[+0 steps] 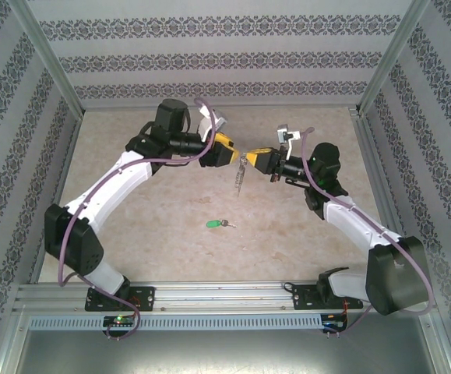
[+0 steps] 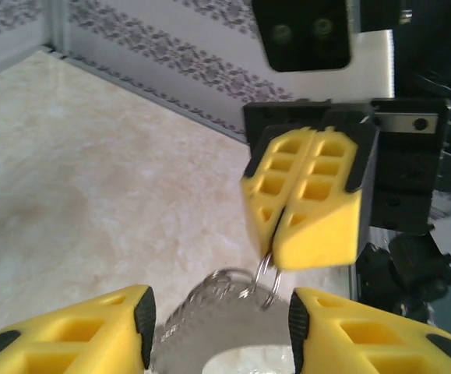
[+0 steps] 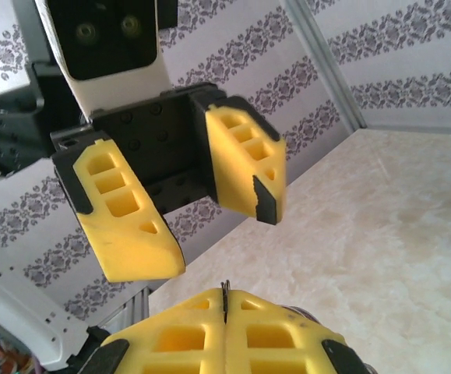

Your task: Put the keys on the keyring

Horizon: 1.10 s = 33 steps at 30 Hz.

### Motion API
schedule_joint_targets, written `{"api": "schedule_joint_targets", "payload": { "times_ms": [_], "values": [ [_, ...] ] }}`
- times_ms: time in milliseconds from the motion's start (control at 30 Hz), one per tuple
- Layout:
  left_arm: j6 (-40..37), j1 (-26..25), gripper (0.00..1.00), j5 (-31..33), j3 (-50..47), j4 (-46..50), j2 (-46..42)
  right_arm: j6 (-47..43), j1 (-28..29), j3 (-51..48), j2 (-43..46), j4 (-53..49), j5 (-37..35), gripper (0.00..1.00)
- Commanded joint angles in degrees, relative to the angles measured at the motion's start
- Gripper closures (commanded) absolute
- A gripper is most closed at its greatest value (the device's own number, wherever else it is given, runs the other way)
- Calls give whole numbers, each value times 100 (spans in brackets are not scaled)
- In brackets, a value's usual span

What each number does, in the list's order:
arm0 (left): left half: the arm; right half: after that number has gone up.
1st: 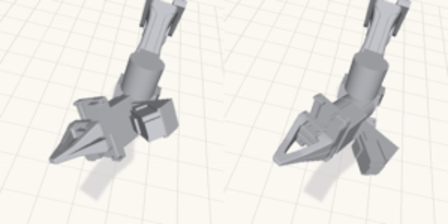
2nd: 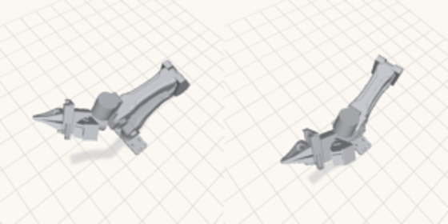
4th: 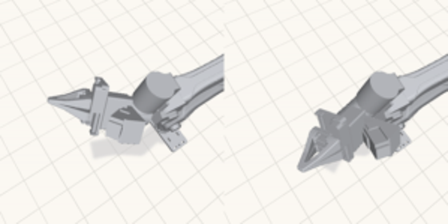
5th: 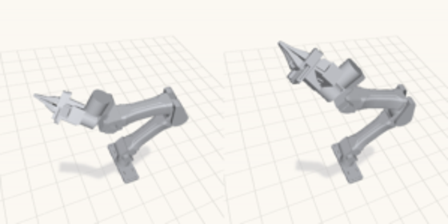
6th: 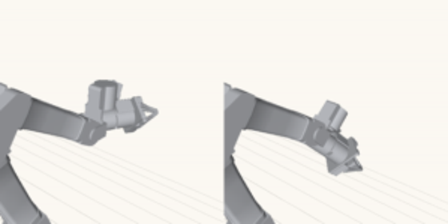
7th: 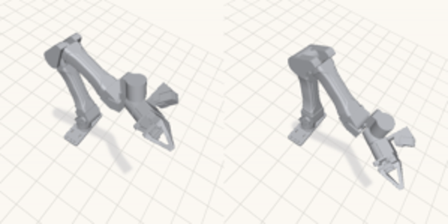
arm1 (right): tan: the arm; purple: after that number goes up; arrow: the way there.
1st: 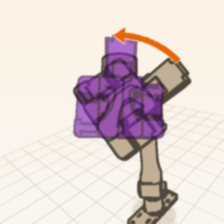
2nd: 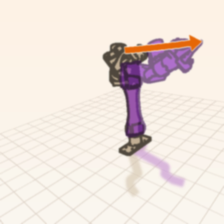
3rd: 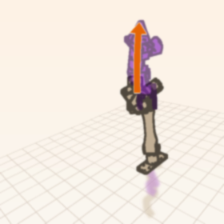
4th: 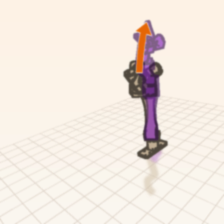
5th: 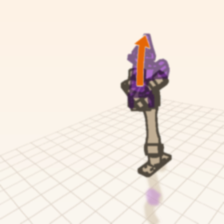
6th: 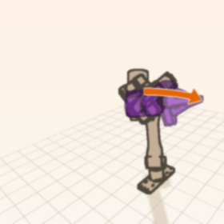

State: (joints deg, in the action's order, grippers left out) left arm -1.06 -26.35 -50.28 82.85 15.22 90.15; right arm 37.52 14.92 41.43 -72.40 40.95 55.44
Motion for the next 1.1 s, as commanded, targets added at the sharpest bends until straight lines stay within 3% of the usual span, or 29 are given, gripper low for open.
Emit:
{"api": "schedule_joint_targets", "payload": {
  "times_ms": [0,233,500,1067],
  "values": [
    [1077,94,55,483,-536,-1466,-423,-88,-43,-52,267,424,-392,100],
    [2652,95,63,-313,-1335,-3518,-365,66,-15,-31,356,699,-713,100],
    [4034,86,67,-702,-1697,-5552,9,140,101,136,336,757,-840,100],
    [4247,-25,67,-839,-1756,-5888,257,211,216,348,194,843,-947,100]
  ]
}}
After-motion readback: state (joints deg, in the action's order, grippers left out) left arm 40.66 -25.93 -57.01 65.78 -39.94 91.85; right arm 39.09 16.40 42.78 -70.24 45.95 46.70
